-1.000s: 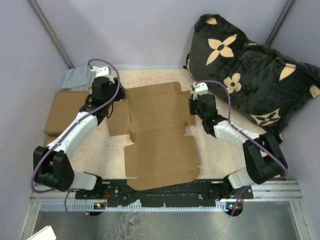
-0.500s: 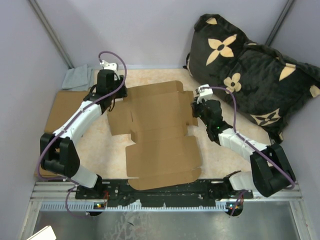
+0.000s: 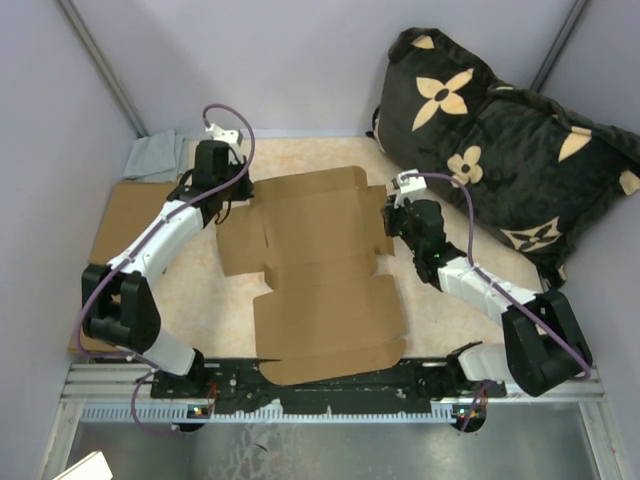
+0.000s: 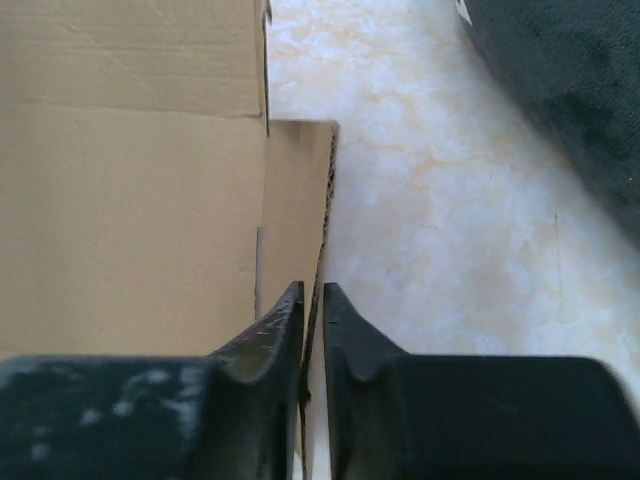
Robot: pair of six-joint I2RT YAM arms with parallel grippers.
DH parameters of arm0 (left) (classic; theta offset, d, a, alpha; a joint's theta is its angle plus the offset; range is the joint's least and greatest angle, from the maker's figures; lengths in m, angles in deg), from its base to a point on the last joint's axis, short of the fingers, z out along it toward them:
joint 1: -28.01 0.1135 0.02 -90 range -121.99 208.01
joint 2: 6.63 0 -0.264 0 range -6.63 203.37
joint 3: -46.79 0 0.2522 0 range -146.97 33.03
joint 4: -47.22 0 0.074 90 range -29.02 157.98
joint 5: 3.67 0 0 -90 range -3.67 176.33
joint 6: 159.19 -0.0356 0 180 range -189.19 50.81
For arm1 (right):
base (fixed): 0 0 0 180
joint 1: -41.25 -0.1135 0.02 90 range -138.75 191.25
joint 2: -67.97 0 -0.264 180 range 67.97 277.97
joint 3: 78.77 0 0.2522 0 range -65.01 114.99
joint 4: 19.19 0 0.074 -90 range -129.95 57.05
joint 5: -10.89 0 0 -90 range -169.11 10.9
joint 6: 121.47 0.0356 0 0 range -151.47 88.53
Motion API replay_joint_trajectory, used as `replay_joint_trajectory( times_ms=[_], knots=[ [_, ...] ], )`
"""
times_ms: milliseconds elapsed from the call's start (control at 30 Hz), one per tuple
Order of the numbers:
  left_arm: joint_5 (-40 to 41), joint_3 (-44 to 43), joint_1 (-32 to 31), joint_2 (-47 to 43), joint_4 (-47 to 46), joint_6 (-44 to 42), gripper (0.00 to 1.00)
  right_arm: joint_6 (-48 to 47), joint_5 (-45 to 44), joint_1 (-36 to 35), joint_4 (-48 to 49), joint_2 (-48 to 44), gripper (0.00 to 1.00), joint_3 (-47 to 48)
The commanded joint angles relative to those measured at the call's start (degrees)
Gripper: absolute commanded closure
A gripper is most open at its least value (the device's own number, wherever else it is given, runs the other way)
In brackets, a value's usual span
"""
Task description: Fold the paper box
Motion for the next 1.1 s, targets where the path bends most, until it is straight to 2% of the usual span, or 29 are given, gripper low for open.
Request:
replay_joint_trajectory(
  times_ms=[0,33,67,233,433,567,700,767,867,1067],
  knots=[
    [-3.7,2.95,0.24,-3.32,-0.47,-0.54,1.0,2.94,-0.49,-0.36,-5.29,-0.27,0.71,6.62],
    [-4.45,4.18,0.23,-4.48,-1.79,-1.2,1.0,3.89,-0.72,-0.36,-8.82,-0.03,0.6,8.62],
    [-4.88,5.67,0.23,-5.78,-4.13,-1.64,1.0,4.59,-1.02,-0.36,-11.91,0.25,0.53,10.66],
    [-5.3,14.09,0.24,-14.49,-18.02,-4.85,1.0,6.01,-1.43,-0.28,-26.07,0.05,0.43,21.73],
    [-9.95,20.39,0.23,-21.05,-34.83,-13.82,1.0,3.81,2.09,-0.16,-41.54,3.64,0.36,36.38],
    [-14.63,20.11,0.23,-21.77,-37.21,-21.11,1.0,0.83,4.46,0.03,-53.85,9.93,0.35,49.35],
    [-17.4,24.87,0.21,-23.75,-44.04,-24.88,1.0,-0.33,3.99,0.34,-59.67,13.76,0.35,57.9],
    [-18.07,27.84,0.27,-24.8,-47.78,-25.11,1.0,-0.55,4.62,0.34,-60.81,14.56,0.35,59.37],
    [-17.42,29.15,0.19,-25.43,-48.27,-24.72,1.0,-0.53,5.55,0.34,-63.19,15.63,0.38,60.59],
    [-16.3,29.91,0.09,-25.27,-48.29,-23.56,1.0,1.92,9.67,0.35,-63.1,12.39,0.45,55.17]
  ],
)
